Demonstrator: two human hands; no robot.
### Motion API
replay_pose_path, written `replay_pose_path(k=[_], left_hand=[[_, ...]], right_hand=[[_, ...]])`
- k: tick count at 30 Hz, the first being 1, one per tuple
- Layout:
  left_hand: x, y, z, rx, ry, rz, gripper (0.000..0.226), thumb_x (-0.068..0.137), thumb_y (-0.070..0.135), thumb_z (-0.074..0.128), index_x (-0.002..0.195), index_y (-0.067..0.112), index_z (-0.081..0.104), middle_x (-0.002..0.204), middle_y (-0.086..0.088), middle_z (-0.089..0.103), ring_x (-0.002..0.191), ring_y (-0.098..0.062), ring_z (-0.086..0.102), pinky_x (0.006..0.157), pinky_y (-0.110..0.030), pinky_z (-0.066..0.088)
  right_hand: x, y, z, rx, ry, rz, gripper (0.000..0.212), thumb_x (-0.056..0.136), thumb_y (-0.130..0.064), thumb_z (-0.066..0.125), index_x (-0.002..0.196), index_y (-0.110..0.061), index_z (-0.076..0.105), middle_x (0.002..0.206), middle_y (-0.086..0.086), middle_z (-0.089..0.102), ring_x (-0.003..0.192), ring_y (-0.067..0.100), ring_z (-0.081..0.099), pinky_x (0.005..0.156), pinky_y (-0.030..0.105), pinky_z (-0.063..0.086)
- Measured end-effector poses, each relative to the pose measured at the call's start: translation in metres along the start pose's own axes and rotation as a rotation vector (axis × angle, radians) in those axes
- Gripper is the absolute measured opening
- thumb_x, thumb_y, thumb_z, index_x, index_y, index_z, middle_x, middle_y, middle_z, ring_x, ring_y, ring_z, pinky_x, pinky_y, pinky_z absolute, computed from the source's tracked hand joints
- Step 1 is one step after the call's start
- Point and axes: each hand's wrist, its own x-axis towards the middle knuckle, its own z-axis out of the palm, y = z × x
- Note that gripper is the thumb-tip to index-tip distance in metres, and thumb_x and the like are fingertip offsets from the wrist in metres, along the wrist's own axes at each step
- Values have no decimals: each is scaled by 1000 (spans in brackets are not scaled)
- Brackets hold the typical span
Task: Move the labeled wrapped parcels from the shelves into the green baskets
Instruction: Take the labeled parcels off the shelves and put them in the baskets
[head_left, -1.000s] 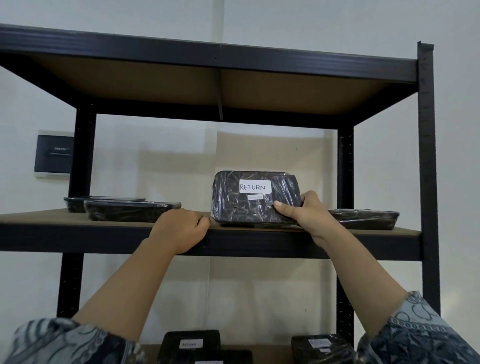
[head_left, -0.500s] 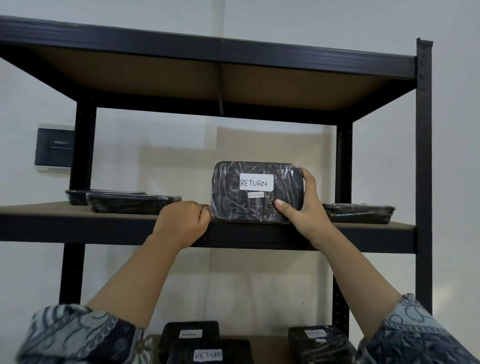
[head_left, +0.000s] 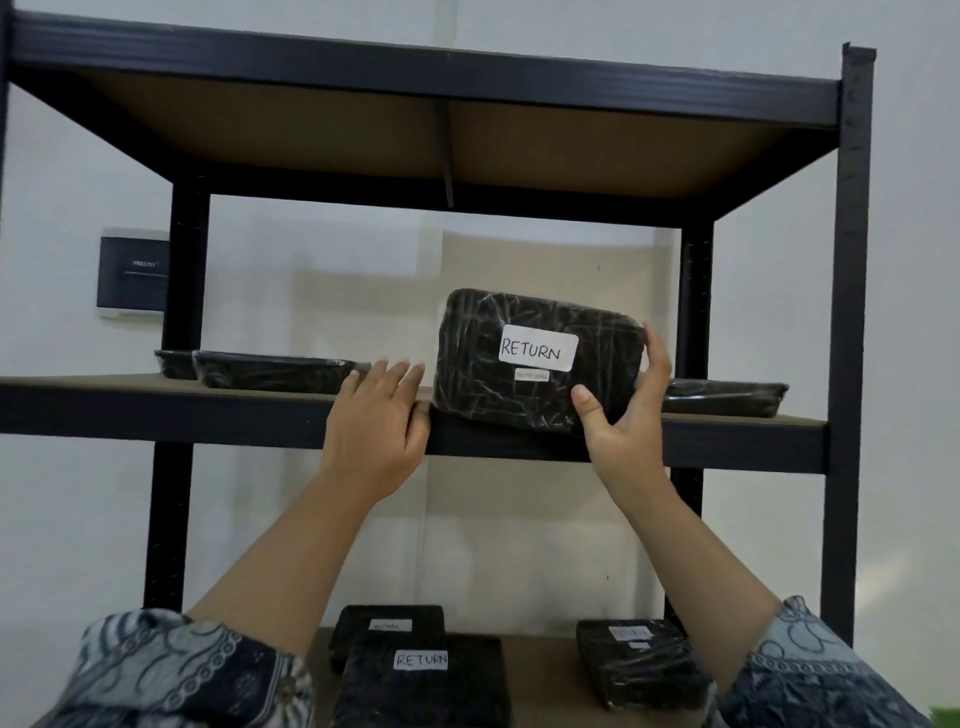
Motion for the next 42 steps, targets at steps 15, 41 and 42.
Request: replay_pose_path(k=[15, 41, 42], left_hand=[[-110, 54, 8, -143, -84, 68, 63, 83, 24, 50, 141, 7, 35, 147, -14, 36, 138, -31, 26, 111, -50, 23], [-335, 376, 120, -400, -507, -89, 61, 79, 28, 48, 137, 9, 44, 139, -8, 48, 130, -25, 41, 106, -45, 32], [-345, 391, 125, -418, -531, -103, 62, 78, 25, 50, 137, 8, 44, 138, -9, 49, 129, -25, 42, 106, -45, 34]], right_hand=[[-124, 17, -39, -16, 110, 172, 71, 93, -10, 56, 148, -30, 17, 150, -3, 30, 136, 9, 35, 112, 34, 37], [-316, 121, -372, -49, 123, 811, 58, 93, 0, 52, 142, -26, 33, 129, -1, 51, 114, 14, 55, 92, 23, 47], [-322, 128, -387, -68, 116, 833, 58, 93, -1, 52, 141, -26, 33, 131, 0, 49, 116, 15, 54, 94, 28, 46]])
